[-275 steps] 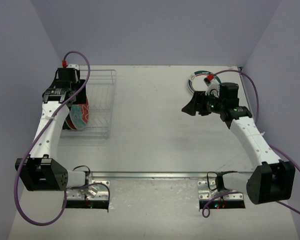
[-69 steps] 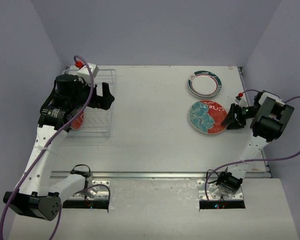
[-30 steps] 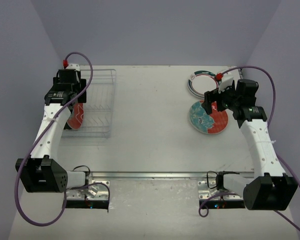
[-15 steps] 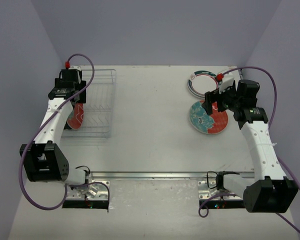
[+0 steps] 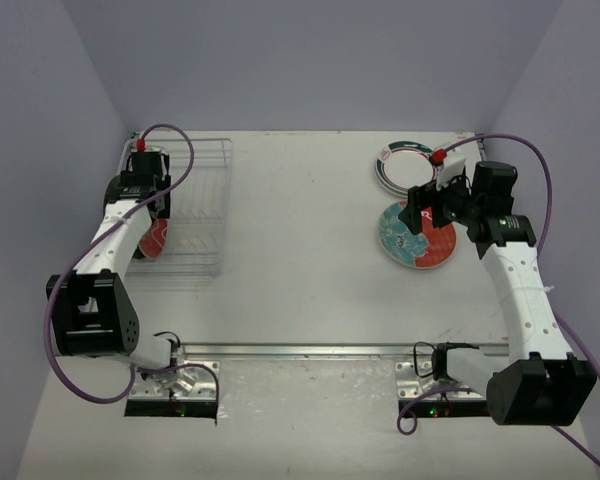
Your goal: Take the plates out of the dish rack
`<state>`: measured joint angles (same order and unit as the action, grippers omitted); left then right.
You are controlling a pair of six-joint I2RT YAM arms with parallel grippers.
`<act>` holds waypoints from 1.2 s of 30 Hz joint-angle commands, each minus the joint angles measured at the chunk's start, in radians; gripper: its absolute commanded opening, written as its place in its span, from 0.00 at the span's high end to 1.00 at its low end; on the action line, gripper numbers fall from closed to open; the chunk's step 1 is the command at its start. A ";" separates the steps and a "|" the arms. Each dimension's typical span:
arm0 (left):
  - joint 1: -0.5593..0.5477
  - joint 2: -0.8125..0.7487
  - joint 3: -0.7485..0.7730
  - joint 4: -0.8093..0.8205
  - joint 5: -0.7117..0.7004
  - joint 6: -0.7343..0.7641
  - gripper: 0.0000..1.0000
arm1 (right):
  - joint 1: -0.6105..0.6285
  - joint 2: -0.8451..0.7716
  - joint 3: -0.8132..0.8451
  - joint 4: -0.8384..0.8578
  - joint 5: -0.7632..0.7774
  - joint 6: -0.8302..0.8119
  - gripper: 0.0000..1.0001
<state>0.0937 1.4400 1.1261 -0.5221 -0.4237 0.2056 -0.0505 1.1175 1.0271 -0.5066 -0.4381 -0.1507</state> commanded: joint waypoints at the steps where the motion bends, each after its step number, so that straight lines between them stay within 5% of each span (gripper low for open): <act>1: 0.006 0.005 -0.021 0.038 0.037 -0.023 0.53 | 0.000 0.000 0.044 0.004 -0.046 0.032 0.01; 13: 0.006 -0.075 0.058 0.059 0.004 0.007 0.97 | 0.000 -0.007 0.030 -0.006 -0.094 0.070 0.01; 24: 0.006 -0.191 0.320 0.054 0.071 0.106 1.00 | 0.000 0.014 0.005 0.018 -0.158 0.133 0.01; 27: 0.006 -0.235 0.379 0.030 0.208 0.110 1.00 | 0.000 0.033 0.024 0.019 -0.190 0.163 0.01; 32: 0.005 -0.313 0.448 -0.147 0.802 0.126 1.00 | 0.008 0.067 0.056 0.038 -0.387 0.234 0.01; 36: 0.003 -0.353 0.407 -0.230 1.106 0.109 1.00 | 0.065 0.071 0.065 0.057 -0.504 0.252 0.01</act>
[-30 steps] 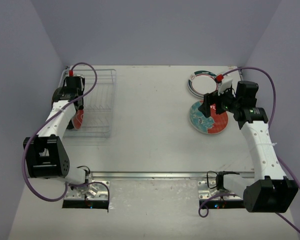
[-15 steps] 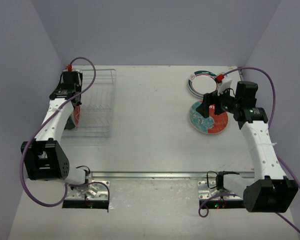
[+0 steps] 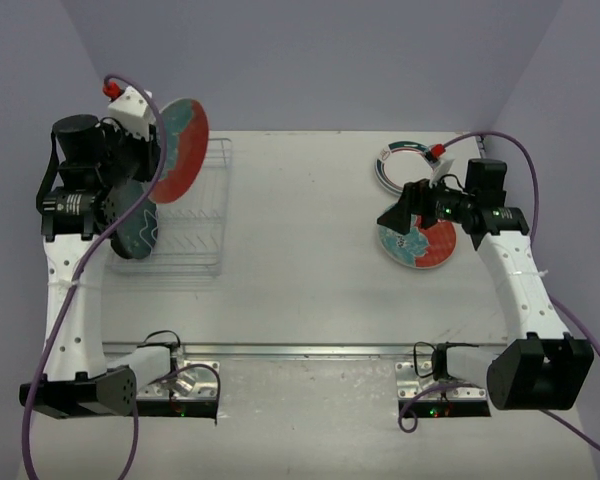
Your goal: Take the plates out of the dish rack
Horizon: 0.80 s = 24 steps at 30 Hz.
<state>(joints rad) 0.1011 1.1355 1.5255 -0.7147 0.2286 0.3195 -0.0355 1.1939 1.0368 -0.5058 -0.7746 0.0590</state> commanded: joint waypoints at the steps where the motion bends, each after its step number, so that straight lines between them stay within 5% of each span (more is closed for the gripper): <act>1: -0.005 -0.056 -0.008 -0.047 0.569 -0.012 1.00 | 0.082 -0.008 0.057 0.058 -0.170 0.035 0.01; 4: -0.021 -0.072 -0.068 -0.091 0.725 -0.022 1.00 | 0.227 0.004 0.084 0.030 -0.151 -0.027 0.03; 11: -0.069 -0.061 -0.095 -0.167 0.841 -0.003 1.00 | 0.394 0.081 0.132 -0.057 -0.137 -0.102 0.08; 24: -0.232 -0.066 -0.204 -0.236 0.822 0.053 1.00 | 0.547 0.233 0.244 -0.026 -0.210 -0.002 0.18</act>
<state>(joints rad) -0.1270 1.1014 1.3160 -1.0129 0.9502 0.3440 0.4779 1.4102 1.2044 -0.5692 -0.9324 0.0263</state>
